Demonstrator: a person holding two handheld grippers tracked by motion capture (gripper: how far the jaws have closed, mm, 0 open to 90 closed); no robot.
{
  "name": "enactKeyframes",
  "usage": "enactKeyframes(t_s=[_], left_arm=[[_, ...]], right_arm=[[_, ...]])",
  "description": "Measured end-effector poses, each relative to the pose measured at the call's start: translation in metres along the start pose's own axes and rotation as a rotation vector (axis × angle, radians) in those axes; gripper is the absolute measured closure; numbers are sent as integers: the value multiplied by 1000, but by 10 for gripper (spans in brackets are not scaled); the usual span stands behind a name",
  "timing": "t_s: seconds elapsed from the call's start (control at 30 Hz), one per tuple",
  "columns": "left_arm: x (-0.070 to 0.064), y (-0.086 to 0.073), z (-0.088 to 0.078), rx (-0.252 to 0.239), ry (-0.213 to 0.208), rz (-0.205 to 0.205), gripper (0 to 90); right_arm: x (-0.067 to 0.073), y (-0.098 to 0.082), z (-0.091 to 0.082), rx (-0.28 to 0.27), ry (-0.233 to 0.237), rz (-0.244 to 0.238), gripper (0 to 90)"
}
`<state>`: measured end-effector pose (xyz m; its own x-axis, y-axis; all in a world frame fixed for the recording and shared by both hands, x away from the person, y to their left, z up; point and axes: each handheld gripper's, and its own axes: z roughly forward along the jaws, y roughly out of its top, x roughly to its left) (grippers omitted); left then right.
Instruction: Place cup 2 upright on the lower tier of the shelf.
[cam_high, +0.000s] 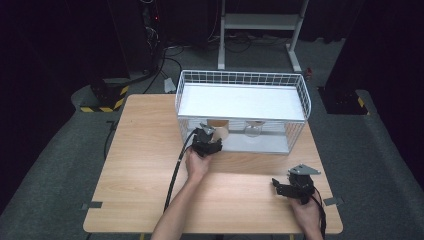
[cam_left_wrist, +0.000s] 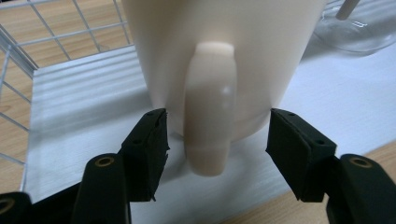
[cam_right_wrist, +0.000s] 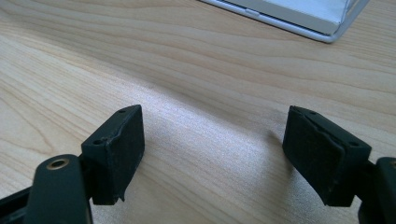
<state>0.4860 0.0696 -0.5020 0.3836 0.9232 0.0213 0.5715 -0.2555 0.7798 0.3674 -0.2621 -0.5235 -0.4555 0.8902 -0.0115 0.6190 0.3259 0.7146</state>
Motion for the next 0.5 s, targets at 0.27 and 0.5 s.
enactKeyframes(t_s=[0.27,0.5], left_arm=[[-1,7,10,34,8,-9,404],[2,8,17,47,6,-4,427]], right_arm=[[0,0,0,0,0,1,211],[0,0,0,0,0,1,211]])
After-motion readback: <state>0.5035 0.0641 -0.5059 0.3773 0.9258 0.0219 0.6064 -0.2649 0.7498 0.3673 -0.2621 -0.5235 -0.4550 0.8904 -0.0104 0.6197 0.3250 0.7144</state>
